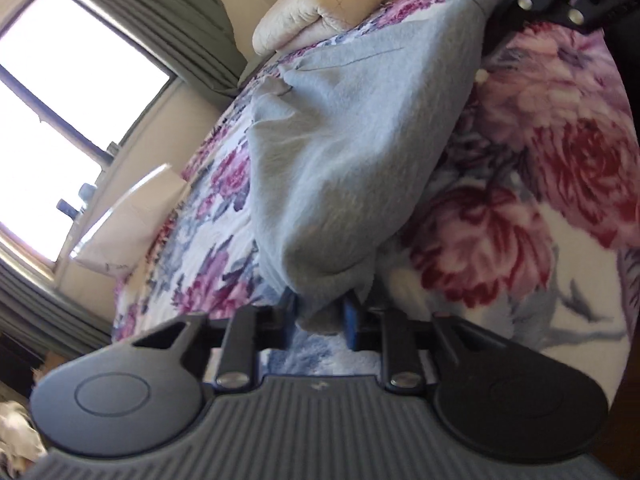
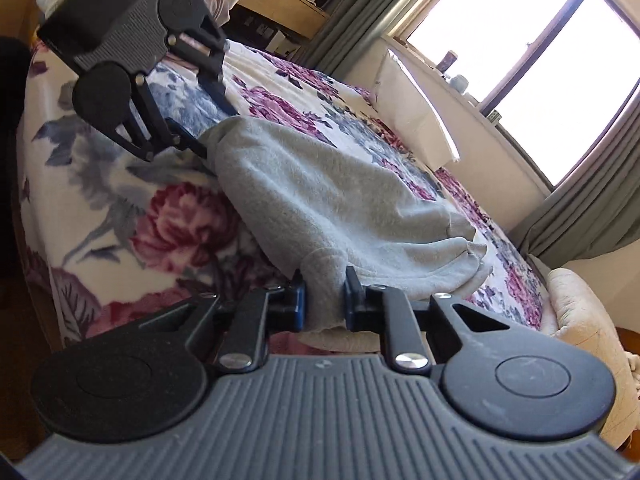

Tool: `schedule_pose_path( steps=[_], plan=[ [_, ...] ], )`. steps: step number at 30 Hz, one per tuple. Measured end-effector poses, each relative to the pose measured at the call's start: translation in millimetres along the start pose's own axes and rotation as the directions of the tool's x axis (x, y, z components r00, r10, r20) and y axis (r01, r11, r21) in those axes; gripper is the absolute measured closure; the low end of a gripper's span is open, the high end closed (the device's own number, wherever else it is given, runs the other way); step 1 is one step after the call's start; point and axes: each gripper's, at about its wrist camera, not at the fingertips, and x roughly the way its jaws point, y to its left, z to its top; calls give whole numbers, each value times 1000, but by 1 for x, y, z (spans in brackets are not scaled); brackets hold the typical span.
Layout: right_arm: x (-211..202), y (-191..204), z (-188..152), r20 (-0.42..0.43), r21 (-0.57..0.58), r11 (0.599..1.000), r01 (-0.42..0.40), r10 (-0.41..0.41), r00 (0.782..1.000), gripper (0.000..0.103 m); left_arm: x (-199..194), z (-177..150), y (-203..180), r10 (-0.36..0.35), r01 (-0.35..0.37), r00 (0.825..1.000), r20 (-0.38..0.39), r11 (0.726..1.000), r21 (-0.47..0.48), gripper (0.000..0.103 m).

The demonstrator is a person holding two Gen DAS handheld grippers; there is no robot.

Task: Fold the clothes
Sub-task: 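Grasp the sweatpants edge with the left gripper while the right gripper holds the fold, then lift and fold the sweatpants over with both grippers, then open the left gripper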

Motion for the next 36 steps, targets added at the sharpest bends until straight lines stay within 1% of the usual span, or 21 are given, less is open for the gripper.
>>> schedule_pose_path(
  steps=[2, 5, 10, 13, 14, 16, 17, 18, 19, 20, 22, 24, 25, 26, 27, 28, 29, 31, 33, 35, 36],
  plan=[
    [-7, -8, 0, 12, 46, 999, 4, -5, 1000, 87, -12, 1, 4, 5, -5, 999, 40, 1000, -11, 91],
    [-21, -22, -2, 32, 115, 993, 1, -5, 999, 87, -42, 12, 9, -23, 22, 995, 95, 1000, 4, 92],
    [-63, -52, -8, 71, 188, 979, -76, 63, 995, 87, -103, 39, 23, -76, 87, 977, 198, 995, -46, 95],
    [-95, -73, -6, 110, 237, 962, -136, 113, 987, 87, -146, 55, 37, -136, 169, 951, 276, 981, -99, 100],
    [-108, -82, -4, 126, 255, 951, -172, 143, 982, 87, -159, 61, 41, -173, 219, 936, 305, 968, -123, 103],
    [-125, -92, -3, 150, 266, 941, -210, 175, 973, 87, -176, 70, 42, -227, 296, 905, 360, 944, -148, 103],
    [-129, -98, -3, 160, 288, 931, -224, 184, 970, 87, -177, 77, 39, -239, 313, 896, 375, 938, -149, 103],
    [-129, -104, -5, 170, 314, 921, -233, 186, 968, 87, -173, 82, 35, -237, 308, 897, 374, 941, -143, 103],
    [-128, -108, -6, 176, 330, 916, -229, 179, 968, 87, -167, 86, 30, -227, 292, 903, 364, 947, -136, 103],
    [-122, -112, -8, 175, 349, 911, -221, 169, 970, 87, -158, 88, 25, -216, 274, 914, 342, 952, -132, 103],
    [-107, -119, -10, 151, 392, 900, -189, 140, 979, 87, -138, 88, 20, -226, 283, 928, 296, 945, -164, 103],
    [-91, -125, -8, 137, 431, 888, -160, 111, 984, 87, -129, 84, 14, -252, 304, 929, 269, 937, -172, 100],
    [-87, -127, -6, 137, 442, 883, -159, 108, 985, 87, -127, 81, 7, -251, 297, 934, 256, 942, -158, 98],
    [-83, -129, -2, 138, 449, 880, -152, 100, 985, 87, -125, 79, 1, -252, 292, 937, 240, 945, -147, 90],
    [-79, -131, 3, 137, 452, 880, -145, 92, 986, 87, -124, 78, -6, -258, 294, 940, 223, 944, -148, 85],
    [-77, -132, 7, 135, 450, 882, -140, 87, 987, 87, -123, 76, -15, -268, 302, 942, 203, 939, -162, 71],
    [-74, -132, 11, 133, 450, 883, -132, 79, 988, 87, -122, 75, -20, -278, 311, 941, 191, 934, -174, 63],
    [-67, -135, 18, 125, 464, 878, -120, 70, 990, 87, -121, 74, -32, -313, 347, 932, 183, 917, -197, 62],
    [-60, -137, 22, 122, 480, 870, -115, 63, 991, 87, -121, 72, -36, -314, 346, 935, 167, 911, -224, 55],
    [-55, -139, 25, 122, 496, 861, -113, 59, 991, 87, -111, 72, -45, -275, 300, 953, 130, 916, -267, 44],
    [-52, -139, 26, 124, 507, 854, -114, 59, 991, 87, -107, 73, -48, -255, 277, 960, 112, 920, -276, 42]
  ],
)
